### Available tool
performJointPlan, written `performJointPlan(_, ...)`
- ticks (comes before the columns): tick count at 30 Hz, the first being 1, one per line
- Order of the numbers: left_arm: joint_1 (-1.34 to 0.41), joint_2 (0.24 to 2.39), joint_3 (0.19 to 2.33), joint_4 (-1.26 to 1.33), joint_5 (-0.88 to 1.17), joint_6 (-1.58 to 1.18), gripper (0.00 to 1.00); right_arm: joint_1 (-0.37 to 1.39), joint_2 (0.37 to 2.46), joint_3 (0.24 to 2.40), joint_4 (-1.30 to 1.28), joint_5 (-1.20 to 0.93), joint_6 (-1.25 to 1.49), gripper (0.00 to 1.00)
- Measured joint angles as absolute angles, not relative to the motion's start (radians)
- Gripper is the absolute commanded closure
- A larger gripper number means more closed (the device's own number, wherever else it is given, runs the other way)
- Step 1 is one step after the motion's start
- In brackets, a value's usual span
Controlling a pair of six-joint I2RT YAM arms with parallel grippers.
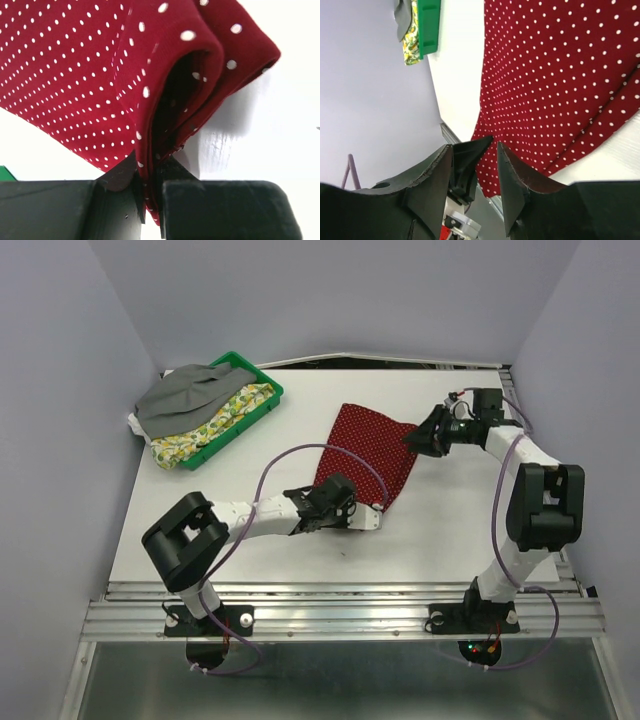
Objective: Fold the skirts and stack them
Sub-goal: Fold the skirt
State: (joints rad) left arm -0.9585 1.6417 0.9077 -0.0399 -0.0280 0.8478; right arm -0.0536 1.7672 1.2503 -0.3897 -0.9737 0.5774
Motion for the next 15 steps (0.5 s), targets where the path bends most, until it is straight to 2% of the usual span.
performJointPlan(5, -0.975, 1.681, 1.042, -0.196, -0.035, 0.834, 1.00, -0.017, 1.779, 1.218, -0.213, -0.971, 0.696, 0.59)
performJointPlan(15, -0.976, 1.687, 1.225, -0.398, -0.060, 0.808, 1.00, 0.237, 1.977, 1.197, 0.186, -0.942, 0.865, 0.65)
